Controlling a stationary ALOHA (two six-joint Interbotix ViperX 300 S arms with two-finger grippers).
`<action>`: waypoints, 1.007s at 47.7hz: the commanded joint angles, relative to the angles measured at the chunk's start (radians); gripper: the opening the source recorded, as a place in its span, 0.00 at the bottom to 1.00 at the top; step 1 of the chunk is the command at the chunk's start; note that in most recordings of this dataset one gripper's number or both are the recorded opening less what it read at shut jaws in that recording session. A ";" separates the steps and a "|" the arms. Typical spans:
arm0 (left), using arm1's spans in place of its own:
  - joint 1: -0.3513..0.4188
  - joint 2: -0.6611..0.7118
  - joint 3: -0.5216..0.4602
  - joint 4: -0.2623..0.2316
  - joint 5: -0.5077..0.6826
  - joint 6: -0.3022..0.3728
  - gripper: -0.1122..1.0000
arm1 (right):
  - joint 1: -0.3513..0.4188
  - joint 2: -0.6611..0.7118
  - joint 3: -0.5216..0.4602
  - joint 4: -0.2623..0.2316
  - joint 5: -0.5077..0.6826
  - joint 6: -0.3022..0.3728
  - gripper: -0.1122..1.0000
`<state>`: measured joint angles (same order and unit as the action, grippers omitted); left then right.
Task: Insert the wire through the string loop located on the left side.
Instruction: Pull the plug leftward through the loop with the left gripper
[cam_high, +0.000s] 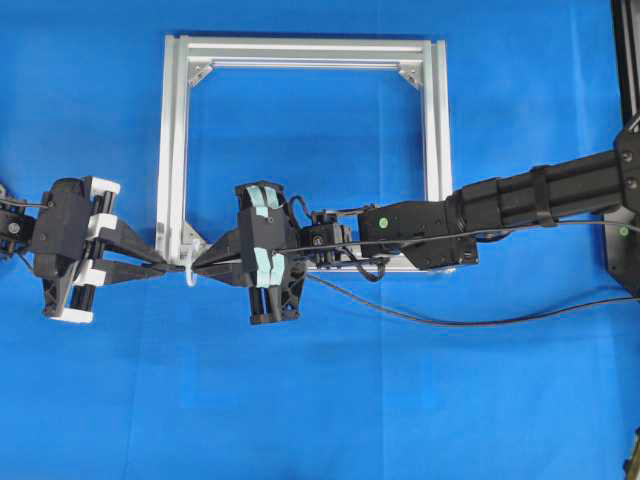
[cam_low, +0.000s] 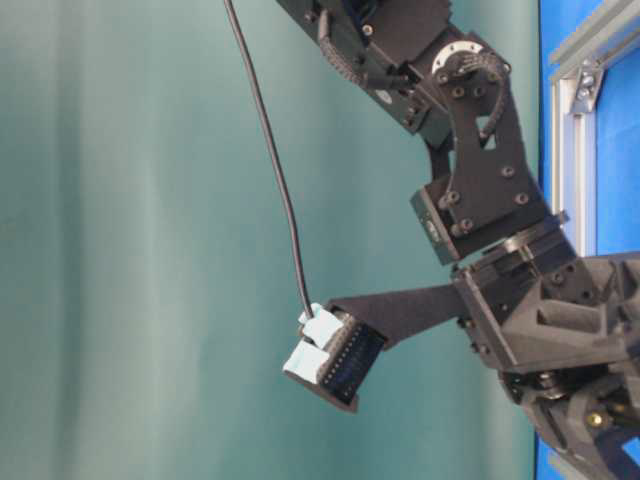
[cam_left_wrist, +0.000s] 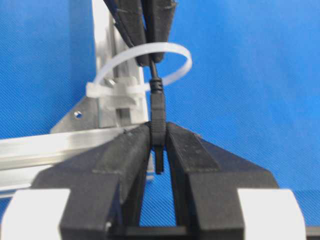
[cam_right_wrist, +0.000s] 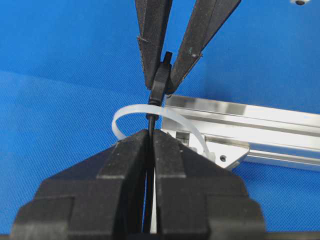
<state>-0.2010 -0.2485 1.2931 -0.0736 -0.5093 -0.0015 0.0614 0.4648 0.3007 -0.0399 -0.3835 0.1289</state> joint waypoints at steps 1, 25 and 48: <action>-0.002 -0.012 -0.014 0.003 -0.005 -0.002 0.18 | -0.003 -0.031 -0.012 -0.003 0.000 -0.002 0.01; -0.002 -0.015 -0.015 0.003 0.009 -0.011 0.18 | 0.000 -0.043 -0.011 0.006 0.018 0.012 0.68; 0.000 -0.138 -0.008 0.002 0.213 -0.012 0.18 | 0.009 -0.069 0.014 0.009 0.021 0.014 0.94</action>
<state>-0.2010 -0.3421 1.2916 -0.0736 -0.3559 -0.0107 0.0660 0.4525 0.3175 -0.0337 -0.3590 0.1411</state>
